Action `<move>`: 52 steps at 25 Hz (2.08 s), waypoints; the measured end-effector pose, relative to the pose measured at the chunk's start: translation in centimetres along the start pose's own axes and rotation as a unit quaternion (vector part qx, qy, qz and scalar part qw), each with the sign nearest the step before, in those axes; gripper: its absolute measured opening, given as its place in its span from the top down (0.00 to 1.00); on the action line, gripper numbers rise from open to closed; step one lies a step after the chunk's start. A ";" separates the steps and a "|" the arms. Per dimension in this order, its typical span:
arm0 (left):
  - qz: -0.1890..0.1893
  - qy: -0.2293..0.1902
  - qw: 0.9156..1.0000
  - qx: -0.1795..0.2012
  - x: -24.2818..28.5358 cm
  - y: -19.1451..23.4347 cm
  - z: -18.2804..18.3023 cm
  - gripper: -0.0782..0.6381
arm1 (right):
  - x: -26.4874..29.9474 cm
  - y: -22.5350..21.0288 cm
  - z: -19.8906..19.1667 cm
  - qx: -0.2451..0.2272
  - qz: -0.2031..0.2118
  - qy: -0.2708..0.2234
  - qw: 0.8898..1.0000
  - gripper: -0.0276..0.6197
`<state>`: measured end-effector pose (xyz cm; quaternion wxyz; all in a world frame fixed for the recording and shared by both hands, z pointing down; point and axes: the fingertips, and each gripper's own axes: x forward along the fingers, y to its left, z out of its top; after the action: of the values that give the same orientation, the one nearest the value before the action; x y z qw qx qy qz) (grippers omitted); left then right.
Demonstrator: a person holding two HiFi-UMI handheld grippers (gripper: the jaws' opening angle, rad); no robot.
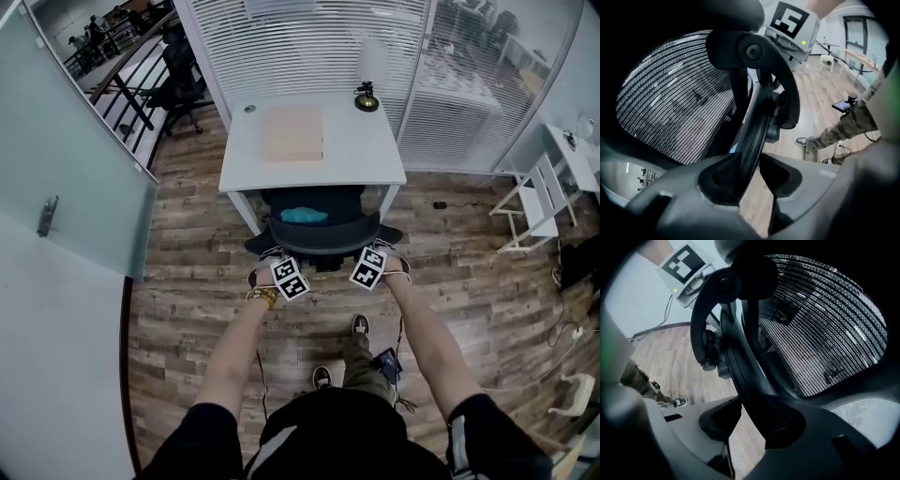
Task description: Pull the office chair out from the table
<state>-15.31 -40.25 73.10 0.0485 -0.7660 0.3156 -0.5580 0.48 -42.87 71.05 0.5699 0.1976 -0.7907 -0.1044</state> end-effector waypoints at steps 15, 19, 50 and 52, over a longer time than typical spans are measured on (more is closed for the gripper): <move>0.001 0.000 1.000 0.009 -1.8 -2.9 -1.0 0.70 | -1.6 3.3 -0.3 0.005 -0.015 -0.003 1.000 0.76; -0.002 -0.003 1.000 0.014 -2.4 -3.8 -0.8 0.70 | -2.2 4.1 -0.7 0.005 -0.019 -0.003 1.000 0.76; -0.007 0.004 1.000 0.016 -6.8 -12.7 -0.6 0.70 | -6.3 11.4 -4.3 -0.008 -0.025 0.028 0.999 0.75; -0.008 0.001 1.000 0.018 -6.9 -13.1 -0.2 0.70 | -6.5 11.5 -4.8 -0.013 -0.031 0.021 0.999 0.75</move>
<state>-11.05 -26.03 73.08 0.0577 -0.7670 0.2999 -0.5644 4.57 -29.42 71.48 0.5854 0.2169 -0.7707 -0.1281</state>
